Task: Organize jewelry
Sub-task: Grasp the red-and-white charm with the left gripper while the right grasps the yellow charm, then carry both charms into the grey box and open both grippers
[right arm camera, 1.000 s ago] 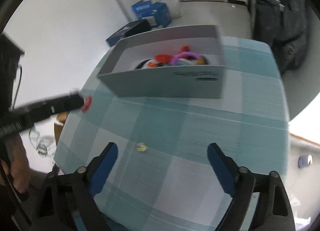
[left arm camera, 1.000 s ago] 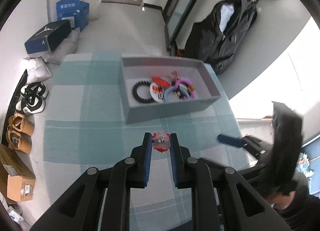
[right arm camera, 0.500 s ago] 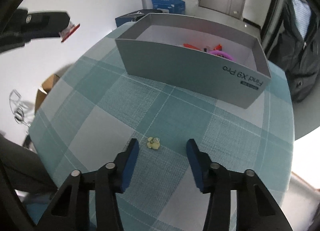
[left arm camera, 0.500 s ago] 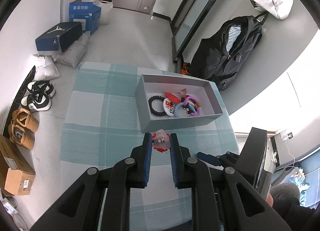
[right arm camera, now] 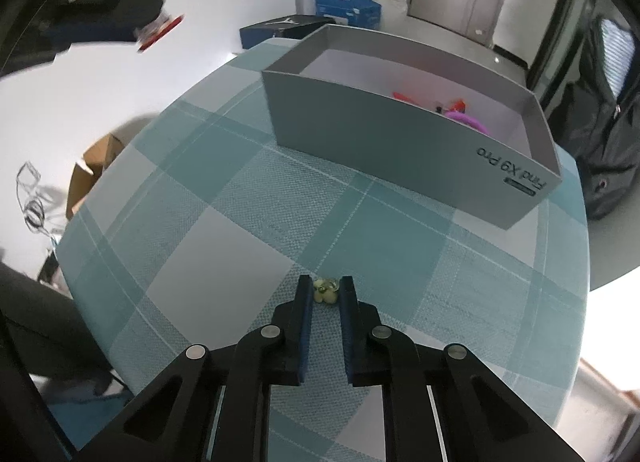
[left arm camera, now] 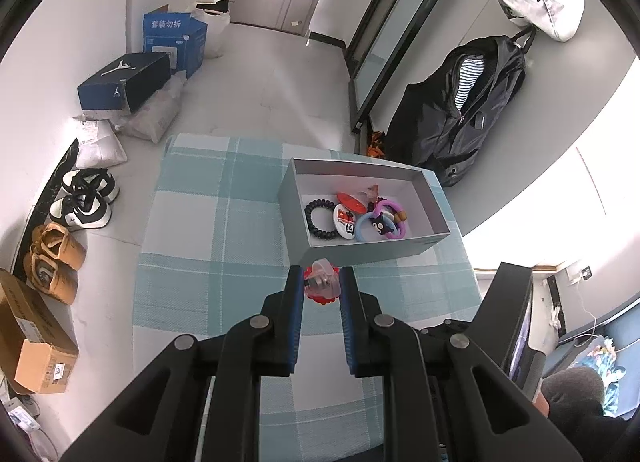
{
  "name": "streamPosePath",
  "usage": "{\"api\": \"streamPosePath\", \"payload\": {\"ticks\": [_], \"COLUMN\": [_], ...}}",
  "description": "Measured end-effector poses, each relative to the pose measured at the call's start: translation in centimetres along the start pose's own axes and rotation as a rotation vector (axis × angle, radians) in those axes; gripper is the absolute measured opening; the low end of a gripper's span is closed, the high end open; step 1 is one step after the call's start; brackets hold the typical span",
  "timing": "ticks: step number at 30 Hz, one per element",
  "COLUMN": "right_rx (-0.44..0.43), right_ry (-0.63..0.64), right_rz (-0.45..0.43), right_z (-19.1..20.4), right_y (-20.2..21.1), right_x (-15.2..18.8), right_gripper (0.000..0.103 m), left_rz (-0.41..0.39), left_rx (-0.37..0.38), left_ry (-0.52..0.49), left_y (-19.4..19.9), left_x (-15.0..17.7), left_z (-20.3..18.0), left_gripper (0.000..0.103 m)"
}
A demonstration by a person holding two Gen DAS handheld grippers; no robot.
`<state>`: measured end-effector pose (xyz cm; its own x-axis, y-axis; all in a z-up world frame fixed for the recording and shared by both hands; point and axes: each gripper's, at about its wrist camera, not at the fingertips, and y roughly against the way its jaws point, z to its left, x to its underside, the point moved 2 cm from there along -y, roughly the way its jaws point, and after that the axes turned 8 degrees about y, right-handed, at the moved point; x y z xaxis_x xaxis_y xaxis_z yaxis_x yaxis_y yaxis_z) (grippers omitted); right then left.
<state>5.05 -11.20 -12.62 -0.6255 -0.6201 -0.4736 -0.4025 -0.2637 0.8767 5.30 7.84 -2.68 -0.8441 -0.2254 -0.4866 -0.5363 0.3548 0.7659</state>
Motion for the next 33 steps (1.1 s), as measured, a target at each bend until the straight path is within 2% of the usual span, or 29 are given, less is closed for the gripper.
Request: {"api": "streamPosePath", "payload": {"ticks": [3, 11, 20, 28, 33], "right_rx": [-0.026, -0.073, -0.115, -0.126, -0.123], "right_ry": [-0.047, -0.148, -0.266, -0.233, -0.212], "right_rz": [-0.013, -0.121, -0.213, -0.274, -0.275], "right_z": [-1.0, -3.9, -7.3, -9.1, -10.5], "right_y": [0.5, 4.0, 6.4, 9.6, 9.6], "right_x": [-0.3, -1.9, -4.8, -8.9, -10.7], "right_gripper": [0.012, 0.012, 0.012, 0.012, 0.012], "left_rz": [0.003, -0.004, -0.014, -0.009, 0.015], "left_rx": [-0.003, -0.023, 0.002, 0.031, 0.032], "left_ry": [0.004, -0.004, 0.024, 0.025, 0.027], "left_y": [-0.2, -1.2, -2.1, -3.4, -5.2], "left_x": [-0.1, -0.9, -3.0, -5.0, -6.1], "left_z": [0.0, -0.8, -2.2, -3.7, -3.9], "left_gripper": [0.013, 0.013, 0.013, 0.013, 0.013]}}
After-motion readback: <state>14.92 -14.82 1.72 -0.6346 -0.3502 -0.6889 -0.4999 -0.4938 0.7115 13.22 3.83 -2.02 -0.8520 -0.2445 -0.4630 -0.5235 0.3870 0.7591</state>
